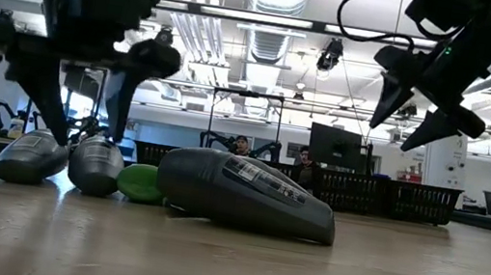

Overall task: Pick & Place Travel size toiletries
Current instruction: Put the roll-on into the center left black basket

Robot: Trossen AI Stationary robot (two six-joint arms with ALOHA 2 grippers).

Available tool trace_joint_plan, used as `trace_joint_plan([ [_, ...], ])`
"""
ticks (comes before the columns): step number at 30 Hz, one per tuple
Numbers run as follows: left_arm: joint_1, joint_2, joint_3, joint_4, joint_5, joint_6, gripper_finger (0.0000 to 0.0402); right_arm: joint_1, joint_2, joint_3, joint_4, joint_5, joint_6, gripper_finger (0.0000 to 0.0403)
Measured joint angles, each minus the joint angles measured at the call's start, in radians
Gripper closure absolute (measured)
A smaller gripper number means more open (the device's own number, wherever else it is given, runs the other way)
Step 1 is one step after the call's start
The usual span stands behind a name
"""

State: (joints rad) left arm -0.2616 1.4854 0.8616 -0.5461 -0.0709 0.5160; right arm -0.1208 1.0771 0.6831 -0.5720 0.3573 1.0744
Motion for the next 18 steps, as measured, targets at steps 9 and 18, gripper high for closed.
trace_joint_plan([
  [9, 0.003, 0.07, 0.004, 0.033, 0.032, 0.055, 0.0172, 0.023, 0.003, 0.0, 0.0, 0.0, 0.025, 0.0046],
  [18, 0.003, 0.084, 0.005, 0.083, 0.126, -0.048, 0.0172, 0.024, 0.003, 0.0, 0.001, 0.0, 0.027, 0.0044],
])
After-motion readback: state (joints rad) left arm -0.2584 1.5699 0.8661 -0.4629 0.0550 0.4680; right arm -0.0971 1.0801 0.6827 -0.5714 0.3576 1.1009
